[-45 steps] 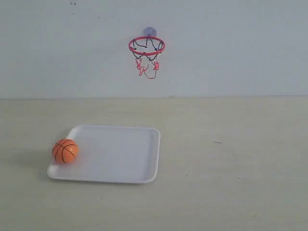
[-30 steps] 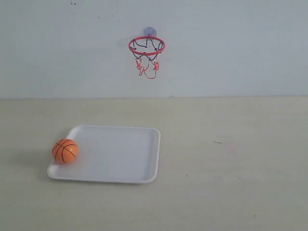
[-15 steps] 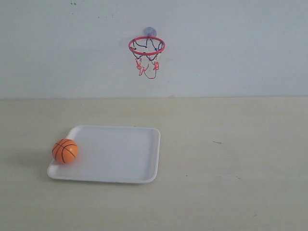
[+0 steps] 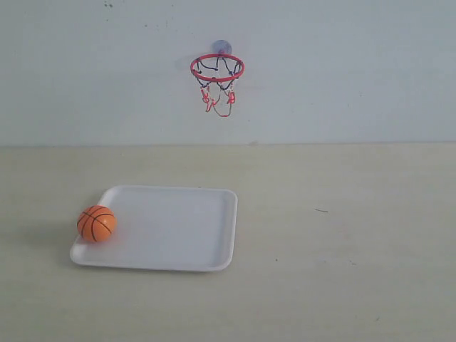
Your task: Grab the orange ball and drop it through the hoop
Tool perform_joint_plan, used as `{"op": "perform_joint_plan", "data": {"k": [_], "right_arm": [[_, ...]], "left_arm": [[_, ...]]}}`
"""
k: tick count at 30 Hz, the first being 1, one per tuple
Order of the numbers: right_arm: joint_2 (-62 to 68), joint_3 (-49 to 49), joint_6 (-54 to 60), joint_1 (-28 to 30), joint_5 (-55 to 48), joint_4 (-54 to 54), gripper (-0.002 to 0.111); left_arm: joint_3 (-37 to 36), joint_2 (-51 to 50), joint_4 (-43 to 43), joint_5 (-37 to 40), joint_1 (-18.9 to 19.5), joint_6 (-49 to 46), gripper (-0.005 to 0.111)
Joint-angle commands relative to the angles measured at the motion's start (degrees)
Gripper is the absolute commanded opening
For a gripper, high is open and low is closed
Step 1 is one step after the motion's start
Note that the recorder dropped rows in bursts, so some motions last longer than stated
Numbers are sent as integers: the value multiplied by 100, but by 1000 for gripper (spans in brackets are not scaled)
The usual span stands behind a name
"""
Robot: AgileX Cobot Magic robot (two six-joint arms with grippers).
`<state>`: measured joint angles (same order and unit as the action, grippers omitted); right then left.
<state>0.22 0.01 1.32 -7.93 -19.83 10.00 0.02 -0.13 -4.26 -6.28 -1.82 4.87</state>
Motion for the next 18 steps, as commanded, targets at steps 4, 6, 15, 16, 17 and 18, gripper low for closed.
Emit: {"op": "perform_joint_plan", "data": {"k": [4,6,15,16,17,18], "right_arm": [[-22,-1,12,-3,43,-3,0],[-22,-1,12,-3,43,-3,0],[-22,-1,12,-3,43,-3,0],[-22,-1,12,-3,43,-3,0],[-22,-1,12,-3,43,-3,0],[-22,-1,12,-3,43,-3,0]], "left_arm": [[110,13,291,-2233,15,-109,4],[464,13,426,-1282,15,-164,4],[2555,-1779,426,3157,15,173,4],[2734,-2104,426,3602,15,173,4],[2875,-2405,426,3919,15,173,4],[2960,-2620,426,4094,15,173,4]]}}
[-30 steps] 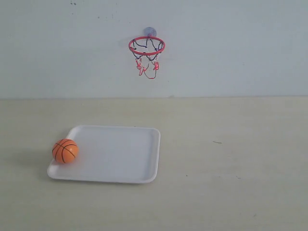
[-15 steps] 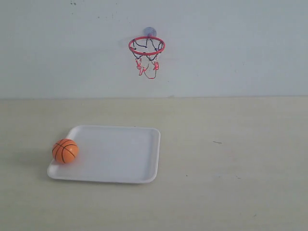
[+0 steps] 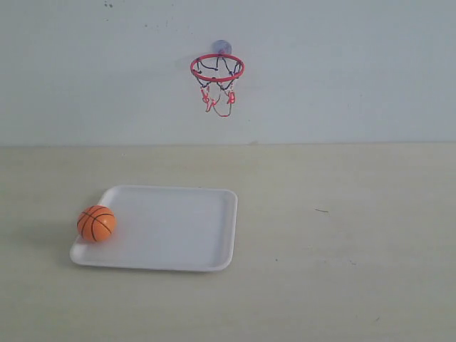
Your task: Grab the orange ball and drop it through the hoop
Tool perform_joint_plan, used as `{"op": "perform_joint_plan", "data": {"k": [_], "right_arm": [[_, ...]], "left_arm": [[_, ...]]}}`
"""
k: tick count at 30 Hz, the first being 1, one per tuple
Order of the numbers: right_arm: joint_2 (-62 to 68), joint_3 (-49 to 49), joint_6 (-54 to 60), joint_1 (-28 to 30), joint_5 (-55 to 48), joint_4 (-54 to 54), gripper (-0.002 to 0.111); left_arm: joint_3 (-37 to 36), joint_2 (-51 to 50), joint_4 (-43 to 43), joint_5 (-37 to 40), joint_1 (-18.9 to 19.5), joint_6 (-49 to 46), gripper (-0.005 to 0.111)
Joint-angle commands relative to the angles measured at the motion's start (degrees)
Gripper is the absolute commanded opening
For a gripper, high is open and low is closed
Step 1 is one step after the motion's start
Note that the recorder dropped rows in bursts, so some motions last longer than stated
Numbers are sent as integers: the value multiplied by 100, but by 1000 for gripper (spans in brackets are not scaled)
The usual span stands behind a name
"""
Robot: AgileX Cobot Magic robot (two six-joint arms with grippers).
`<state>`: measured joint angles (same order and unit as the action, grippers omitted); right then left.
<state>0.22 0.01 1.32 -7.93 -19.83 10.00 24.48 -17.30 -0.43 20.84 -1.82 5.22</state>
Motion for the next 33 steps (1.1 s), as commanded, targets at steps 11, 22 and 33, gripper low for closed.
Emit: {"op": "perform_joint_plan", "data": {"k": [11,22,33], "right_arm": [[-22,-1,12,-3,43,-3,0],[-22,-1,12,-3,43,-3,0],[-22,-1,12,-3,43,-3,0]], "left_arm": [[620,-2392,43,568,15,138,4],[883,-3353,43,-473,15,126,4],[3709,-5659,2112,2845,-20,-2663,4]]}}
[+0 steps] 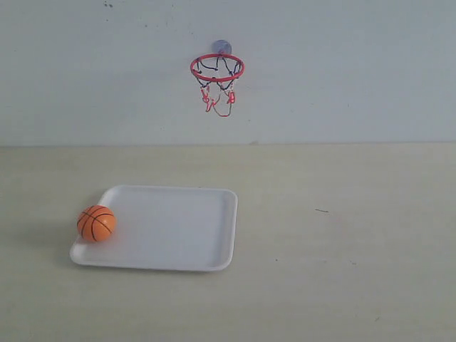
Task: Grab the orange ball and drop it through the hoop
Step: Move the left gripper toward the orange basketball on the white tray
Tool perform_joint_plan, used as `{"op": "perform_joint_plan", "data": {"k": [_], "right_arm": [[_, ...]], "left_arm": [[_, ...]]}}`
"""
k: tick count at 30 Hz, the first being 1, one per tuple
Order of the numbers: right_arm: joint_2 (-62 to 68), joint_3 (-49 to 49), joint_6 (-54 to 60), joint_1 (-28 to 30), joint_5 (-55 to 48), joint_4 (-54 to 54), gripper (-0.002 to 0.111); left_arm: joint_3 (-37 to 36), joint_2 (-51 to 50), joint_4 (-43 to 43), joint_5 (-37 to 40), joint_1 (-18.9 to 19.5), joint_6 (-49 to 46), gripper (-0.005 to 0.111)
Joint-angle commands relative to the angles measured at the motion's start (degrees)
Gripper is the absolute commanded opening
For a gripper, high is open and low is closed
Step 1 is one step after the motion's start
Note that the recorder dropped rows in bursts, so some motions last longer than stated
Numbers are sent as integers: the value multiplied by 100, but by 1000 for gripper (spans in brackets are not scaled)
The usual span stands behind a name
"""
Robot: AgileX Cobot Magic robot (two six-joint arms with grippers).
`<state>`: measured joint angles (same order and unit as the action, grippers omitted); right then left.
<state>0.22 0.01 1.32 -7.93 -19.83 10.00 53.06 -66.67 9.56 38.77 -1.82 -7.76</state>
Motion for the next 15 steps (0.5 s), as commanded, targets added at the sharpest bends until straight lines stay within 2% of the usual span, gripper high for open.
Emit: {"op": "perform_joint_plan", "data": {"k": [1,4,7,15], "right_arm": [[-22,-1,12,-3,43,-3,0],[-22,-1,12,-3,43,-3,0],[-22,-1,12,-3,43,-3,0],[-22,-1,12,-3,43,-3,0]], "left_arm": [[1013,-946,1319,1163,-20,-1614,4],[1424,-1488,1795,1264,-20,-2185,4],[1671,-1943,1825,1248,-20,-2299,4],[1741,-2997,1901,1140,-20,-2500,4]]}}
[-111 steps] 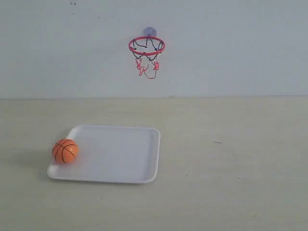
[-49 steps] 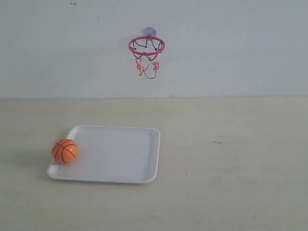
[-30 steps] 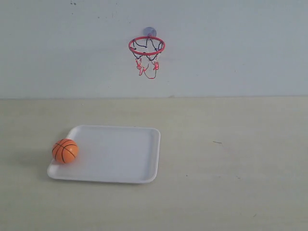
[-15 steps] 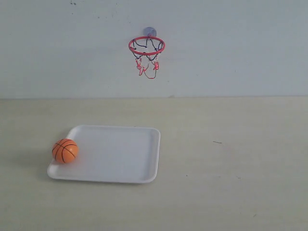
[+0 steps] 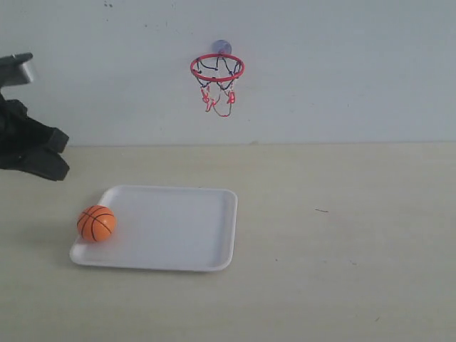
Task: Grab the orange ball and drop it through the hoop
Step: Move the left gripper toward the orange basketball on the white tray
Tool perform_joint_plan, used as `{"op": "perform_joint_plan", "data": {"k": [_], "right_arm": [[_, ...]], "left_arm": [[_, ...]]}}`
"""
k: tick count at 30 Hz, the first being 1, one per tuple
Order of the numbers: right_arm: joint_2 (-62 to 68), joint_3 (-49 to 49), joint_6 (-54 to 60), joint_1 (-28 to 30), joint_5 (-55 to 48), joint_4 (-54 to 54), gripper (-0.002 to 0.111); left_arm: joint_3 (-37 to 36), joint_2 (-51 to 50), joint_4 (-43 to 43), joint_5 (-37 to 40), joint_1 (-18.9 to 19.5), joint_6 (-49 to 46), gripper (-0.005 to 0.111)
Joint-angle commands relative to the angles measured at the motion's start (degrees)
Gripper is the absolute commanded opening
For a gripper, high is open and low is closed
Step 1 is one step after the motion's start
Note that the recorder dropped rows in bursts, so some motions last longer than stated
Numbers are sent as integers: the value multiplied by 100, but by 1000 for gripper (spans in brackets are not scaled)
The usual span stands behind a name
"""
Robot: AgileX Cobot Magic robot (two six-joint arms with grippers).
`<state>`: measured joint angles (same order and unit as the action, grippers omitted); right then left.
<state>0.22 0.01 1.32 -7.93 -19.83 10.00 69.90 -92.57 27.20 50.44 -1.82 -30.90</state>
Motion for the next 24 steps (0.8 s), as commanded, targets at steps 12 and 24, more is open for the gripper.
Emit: {"op": "perform_joint_plan", "data": {"k": [12,24], "right_arm": [[-22,-1,12,-3,29,-3,0],[-22,-1,12,-3,29,-3,0]], "left_arm": [[298,-1074,427,-540,-20,-811,18],[360,-1295,427,-1019,-20,-728,75]]}}
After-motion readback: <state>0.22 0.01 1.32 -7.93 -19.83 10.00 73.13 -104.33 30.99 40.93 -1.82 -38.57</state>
